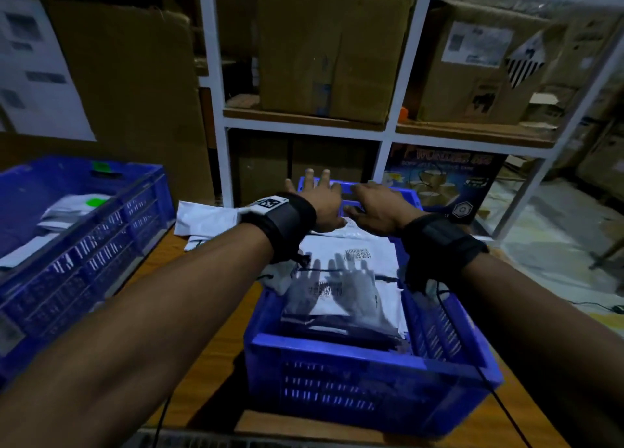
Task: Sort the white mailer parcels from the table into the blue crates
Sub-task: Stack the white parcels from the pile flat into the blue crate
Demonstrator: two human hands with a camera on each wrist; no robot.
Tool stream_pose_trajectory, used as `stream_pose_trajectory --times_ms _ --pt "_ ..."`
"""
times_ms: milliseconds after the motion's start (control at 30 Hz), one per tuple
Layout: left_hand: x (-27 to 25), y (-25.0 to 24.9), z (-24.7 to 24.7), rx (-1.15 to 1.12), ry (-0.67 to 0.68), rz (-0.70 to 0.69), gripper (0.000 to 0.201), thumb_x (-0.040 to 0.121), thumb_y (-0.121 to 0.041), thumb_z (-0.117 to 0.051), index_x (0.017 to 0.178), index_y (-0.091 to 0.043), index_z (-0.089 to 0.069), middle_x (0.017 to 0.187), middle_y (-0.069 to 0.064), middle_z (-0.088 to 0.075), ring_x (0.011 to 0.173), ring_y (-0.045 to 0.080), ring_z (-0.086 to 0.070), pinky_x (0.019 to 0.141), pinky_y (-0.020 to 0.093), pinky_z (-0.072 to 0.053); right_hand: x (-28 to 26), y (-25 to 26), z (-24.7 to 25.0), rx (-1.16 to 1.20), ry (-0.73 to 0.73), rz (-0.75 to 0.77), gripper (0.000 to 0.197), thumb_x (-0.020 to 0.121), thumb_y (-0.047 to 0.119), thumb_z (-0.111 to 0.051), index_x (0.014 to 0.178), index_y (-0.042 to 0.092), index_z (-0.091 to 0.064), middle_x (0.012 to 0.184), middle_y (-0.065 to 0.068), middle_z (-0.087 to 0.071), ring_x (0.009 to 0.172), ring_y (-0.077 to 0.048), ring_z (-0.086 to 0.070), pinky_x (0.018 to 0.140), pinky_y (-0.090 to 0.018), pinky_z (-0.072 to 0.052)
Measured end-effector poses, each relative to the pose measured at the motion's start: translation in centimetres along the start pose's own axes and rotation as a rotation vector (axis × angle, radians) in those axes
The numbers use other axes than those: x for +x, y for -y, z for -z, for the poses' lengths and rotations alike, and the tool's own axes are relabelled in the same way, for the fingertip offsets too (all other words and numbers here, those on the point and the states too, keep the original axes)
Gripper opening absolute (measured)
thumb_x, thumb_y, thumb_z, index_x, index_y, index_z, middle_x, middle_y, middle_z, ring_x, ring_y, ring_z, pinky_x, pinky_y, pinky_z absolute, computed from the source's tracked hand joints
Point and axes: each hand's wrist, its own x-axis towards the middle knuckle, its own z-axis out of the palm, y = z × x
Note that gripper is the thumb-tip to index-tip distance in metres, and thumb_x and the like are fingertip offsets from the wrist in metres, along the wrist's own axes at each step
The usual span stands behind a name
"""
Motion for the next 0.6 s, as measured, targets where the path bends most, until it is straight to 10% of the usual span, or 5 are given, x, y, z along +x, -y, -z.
stream_pose_trajectory --times_ms 600 --pt "-2.8 22.8 1.6 0.044 -0.094 0.047 0.066 0.1 -0.045 -0.05 0.155 -0.019 -0.024 0.167 0.005 0.004 0.151 0.035 0.011 0.114 0.072 -0.005 12.2 18.0 3.9 -0.102 0.107 0.087 0.046 0.098 0.043 -0.049 0.128 0.008 -0.055 0.13 -0.017 -0.058 0.119 -0.036 -0.054 0.097 -0.042 -0.047"
